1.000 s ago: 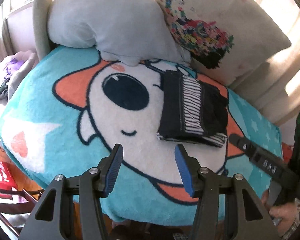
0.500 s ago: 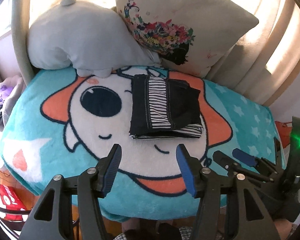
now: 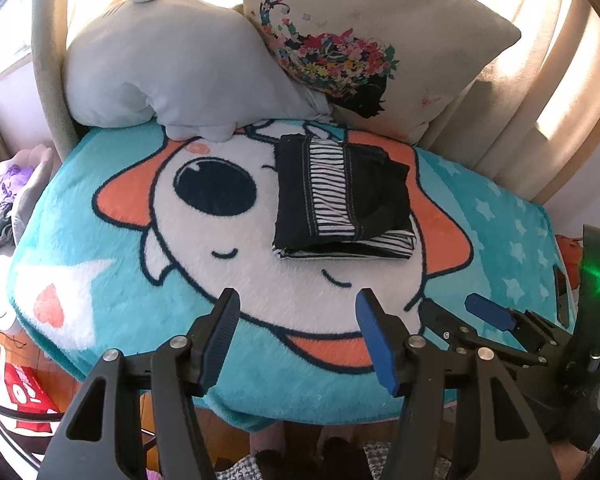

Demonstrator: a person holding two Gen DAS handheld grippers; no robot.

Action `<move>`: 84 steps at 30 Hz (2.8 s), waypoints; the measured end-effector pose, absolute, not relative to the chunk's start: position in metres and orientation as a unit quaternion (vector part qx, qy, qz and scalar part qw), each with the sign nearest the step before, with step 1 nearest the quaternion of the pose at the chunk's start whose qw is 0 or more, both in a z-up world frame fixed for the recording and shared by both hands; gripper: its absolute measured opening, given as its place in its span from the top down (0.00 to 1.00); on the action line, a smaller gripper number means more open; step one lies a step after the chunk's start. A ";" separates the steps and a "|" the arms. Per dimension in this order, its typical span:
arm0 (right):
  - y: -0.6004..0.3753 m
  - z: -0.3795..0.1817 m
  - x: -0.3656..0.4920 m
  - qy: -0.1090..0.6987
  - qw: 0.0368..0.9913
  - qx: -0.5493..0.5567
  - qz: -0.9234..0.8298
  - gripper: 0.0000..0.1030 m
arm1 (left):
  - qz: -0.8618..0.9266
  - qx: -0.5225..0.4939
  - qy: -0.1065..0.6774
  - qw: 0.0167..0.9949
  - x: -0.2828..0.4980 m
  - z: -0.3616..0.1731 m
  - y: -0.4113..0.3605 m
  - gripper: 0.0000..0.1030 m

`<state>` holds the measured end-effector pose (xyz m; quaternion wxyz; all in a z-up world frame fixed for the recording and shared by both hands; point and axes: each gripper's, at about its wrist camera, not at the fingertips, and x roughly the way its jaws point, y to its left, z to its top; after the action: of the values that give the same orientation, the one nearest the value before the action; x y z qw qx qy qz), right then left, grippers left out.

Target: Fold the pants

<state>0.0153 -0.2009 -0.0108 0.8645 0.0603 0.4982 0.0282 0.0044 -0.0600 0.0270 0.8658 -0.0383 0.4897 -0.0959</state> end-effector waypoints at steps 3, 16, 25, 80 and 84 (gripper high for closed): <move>-0.199 -0.013 0.014 0.502 0.862 0.058 0.027 0.33 | -0.095 -0.040 0.493 0.864 0.005 0.025 -0.058 0.42; -0.203 -0.018 0.011 0.511 0.857 0.061 0.013 0.32 | -0.106 -0.039 0.491 0.864 0.006 0.026 -0.062 0.42; -0.195 -0.022 0.016 0.520 0.852 0.058 0.016 0.32 | -0.103 -0.041 0.497 0.861 0.011 0.021 -0.057 0.42; -0.190 -0.039 0.021 0.548 0.834 0.065 0.006 0.31 | -0.107 -0.044 0.521 0.845 0.018 0.005 -0.047 0.42; -0.188 -0.039 0.021 0.548 0.834 0.066 0.003 0.31 | -0.109 -0.045 0.524 0.844 0.019 0.004 -0.045 0.42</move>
<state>0.0207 -0.1884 -0.0392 0.8336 0.0656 0.5485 0.0033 0.0193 -0.0451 0.0044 0.8436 -0.0453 0.5239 -0.1091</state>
